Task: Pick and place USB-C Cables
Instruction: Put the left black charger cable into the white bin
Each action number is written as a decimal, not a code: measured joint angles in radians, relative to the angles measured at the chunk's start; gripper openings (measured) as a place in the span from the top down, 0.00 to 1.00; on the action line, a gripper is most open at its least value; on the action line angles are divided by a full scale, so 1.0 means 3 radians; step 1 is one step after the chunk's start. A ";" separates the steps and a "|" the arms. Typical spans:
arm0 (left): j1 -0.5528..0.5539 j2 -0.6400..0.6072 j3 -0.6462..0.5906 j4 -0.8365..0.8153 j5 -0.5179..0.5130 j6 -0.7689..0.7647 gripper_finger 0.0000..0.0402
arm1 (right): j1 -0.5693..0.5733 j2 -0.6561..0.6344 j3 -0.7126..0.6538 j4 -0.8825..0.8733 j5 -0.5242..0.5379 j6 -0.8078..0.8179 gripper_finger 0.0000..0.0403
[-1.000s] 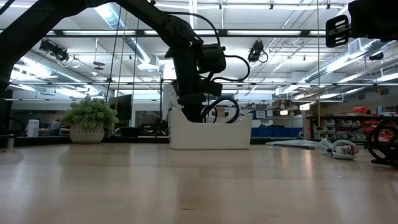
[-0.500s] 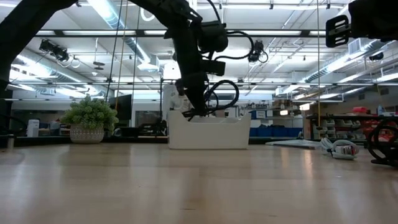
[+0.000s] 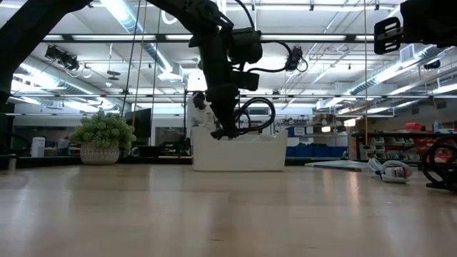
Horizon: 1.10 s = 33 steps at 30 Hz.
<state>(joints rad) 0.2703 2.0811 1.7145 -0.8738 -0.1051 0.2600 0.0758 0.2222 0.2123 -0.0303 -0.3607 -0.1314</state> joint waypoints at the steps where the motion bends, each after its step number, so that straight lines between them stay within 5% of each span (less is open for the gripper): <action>1: -0.0004 0.0000 0.0000 -0.0004 -0.0008 -0.0004 0.19 | 0.0001 0.0000 0.0000 0.0000 0.0001 0.0000 0.96; 11: -0.0036 -0.0070 0.0000 -0.0262 -0.0337 0.0178 0.17 | 0.0000 0.0000 0.0000 0.0000 0.0001 0.0000 0.96; 17: -0.0140 -0.0045 0.0001 -0.0503 -0.0903 0.0649 0.17 | 0.0001 0.0000 0.0000 0.0000 0.0001 0.0000 0.96; 23: -0.0257 -0.0051 0.0001 -0.0401 -0.0517 0.0837 0.17 | 0.0001 0.0000 -0.0001 -0.0001 0.0001 -0.0001 0.96; 27: -0.0332 -0.0051 0.0001 -0.0516 -0.0933 0.0950 0.18 | 0.0001 0.0000 -0.0001 -0.0001 0.0001 -0.0001 0.96; 33: -0.0366 -0.0057 0.0001 -0.0515 -0.1110 0.0930 0.24 | 0.0000 0.0000 -0.0001 -0.0001 0.0003 -0.0001 0.96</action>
<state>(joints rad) 0.1604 2.0640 1.7149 -1.0284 -0.4381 0.5388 0.0757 0.2222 0.2120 -0.0307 -0.3599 -0.1317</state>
